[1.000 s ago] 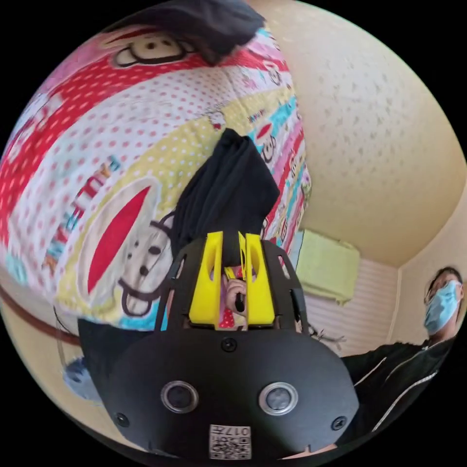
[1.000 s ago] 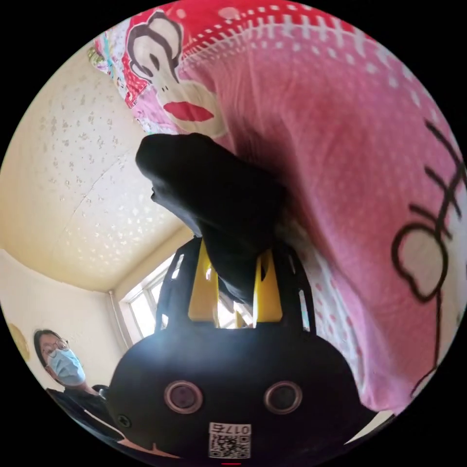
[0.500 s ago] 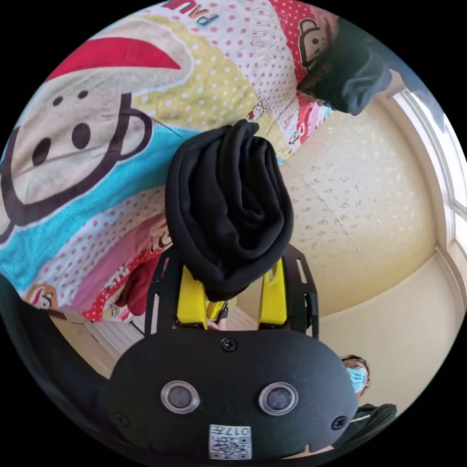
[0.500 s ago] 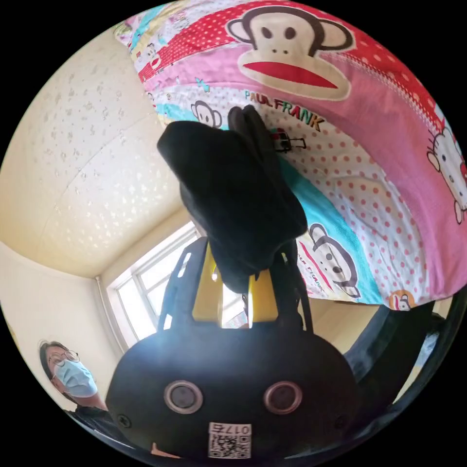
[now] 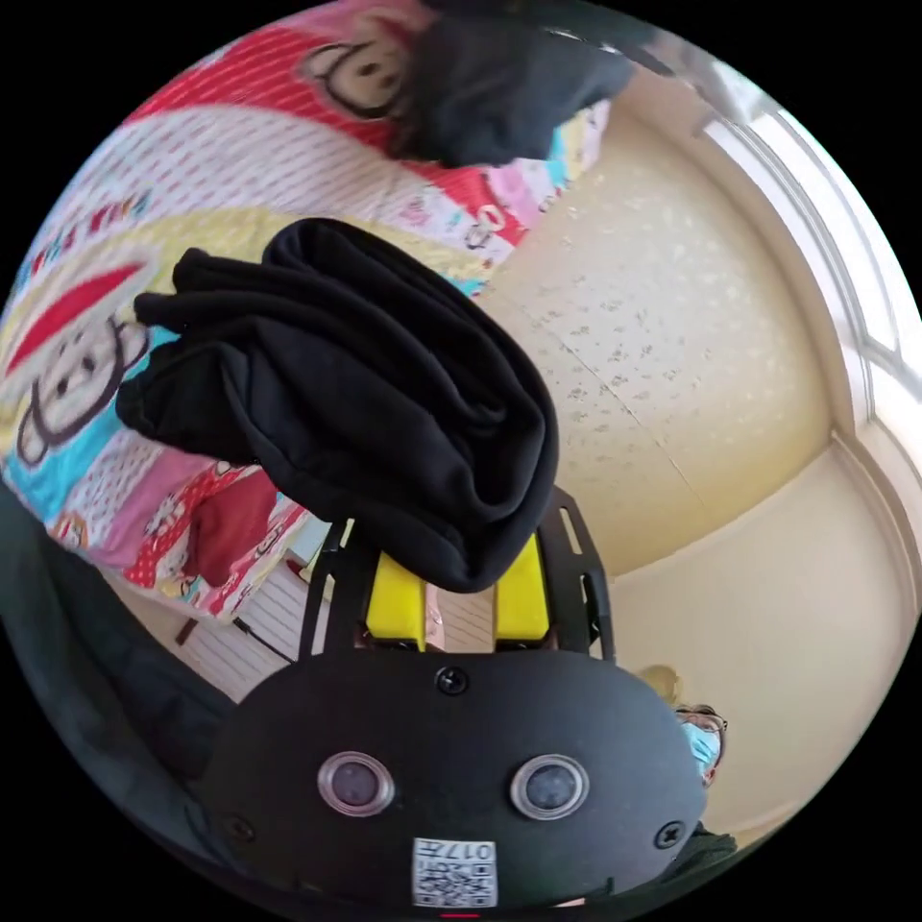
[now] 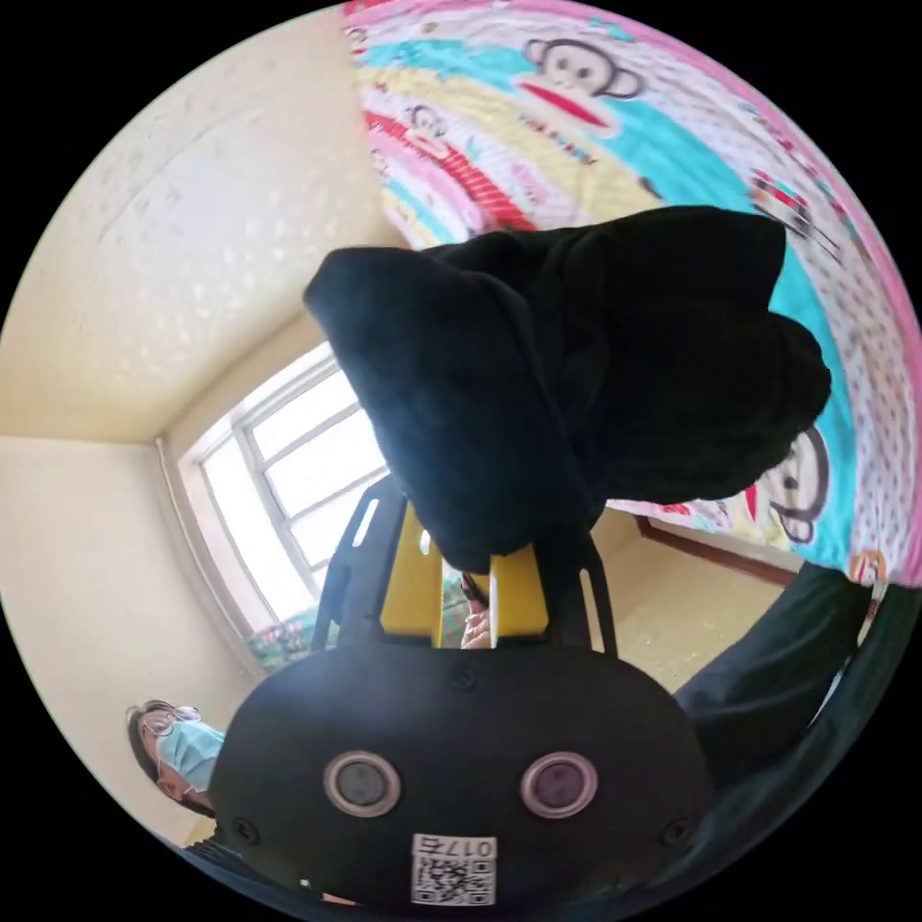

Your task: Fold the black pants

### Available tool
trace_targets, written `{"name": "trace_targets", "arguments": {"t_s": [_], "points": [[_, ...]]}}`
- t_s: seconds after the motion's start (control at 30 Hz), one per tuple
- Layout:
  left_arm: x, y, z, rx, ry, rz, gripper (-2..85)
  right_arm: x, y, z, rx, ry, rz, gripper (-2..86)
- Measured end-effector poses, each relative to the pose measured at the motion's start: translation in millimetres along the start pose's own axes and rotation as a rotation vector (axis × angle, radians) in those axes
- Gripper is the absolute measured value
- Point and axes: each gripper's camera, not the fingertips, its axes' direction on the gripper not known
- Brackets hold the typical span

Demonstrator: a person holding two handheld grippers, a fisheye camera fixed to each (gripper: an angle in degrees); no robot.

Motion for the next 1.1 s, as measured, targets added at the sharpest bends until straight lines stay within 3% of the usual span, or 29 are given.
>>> {"name": "trace_targets", "arguments": {"t_s": [0.17, 0.33, 0.4, 0.47, 0.53, 0.57, 0.63, 0.73, 0.8, 0.87, 0.97, 1.1], "points": [[152.3, -38.8, -9.8, -0.049, 0.057, 0.384, 10.5, -130.5, -29.4, 111.5, -0.172, -0.142, -0.333, 6.3], [236.5, -89.0, -39.1, 0.045, -0.016, 0.646, 11.1, -166.5, -64.0, 198.6, -0.195, -0.167, -0.468, 6.9], [224.3, -120.6, -53.5, 0.093, -0.069, 0.648, 12.0, -149.1, -88.7, 227.6, -0.176, -0.139, -0.458, 7.2], [183.7, -152.5, -78.2, 0.136, -0.087, 0.525, 12.8, -102.0, -128.0, 262.1, -0.176, -0.059, -0.442, 7.5], [95.5, -164.6, -120.7, 0.163, 0.017, 0.295, 11.7, -45.6, -155.5, 276.7, -0.202, 0.074, -0.354, 7.4], [72.2, -158.8, -131.0, 0.176, 0.063, 0.262, 10.5, -1.7, -163.7, 274.7, -0.196, 0.164, -0.222, 7.1], [-13.6, -119.1, -167.0, 0.199, 0.183, 0.174, 7.1, 54.2, -158.5, 257.6, -0.173, 0.147, -0.070, 5.8], [-89.6, -63.4, -214.9, 0.235, 0.160, 0.080, 6.3, 98.4, -124.5, 218.1, -0.199, 0.001, -0.071, 3.8], [-107.0, -29.6, -241.1, 0.356, 0.195, 0.108, 4.3, 103.6, -97.5, 189.9, -0.242, 0.058, -0.093, 2.8], [-100.7, -6.8, -245.2, 0.392, 0.241, 0.204, 0.7, 88.7, -57.2, 142.2, -0.236, 0.114, -0.175, 1.6], [-43.5, 16.7, -211.0, 0.291, 0.176, 0.435, -0.6, 37.4, -4.1, 78.9, -0.168, 0.139, -0.377, 0.9], [100.5, 102.4, -106.7, 0.041, -0.158, 1.049, -0.8, -64.2, 72.9, 6.3, -0.061, 0.212, -0.754, 0.7]]}}
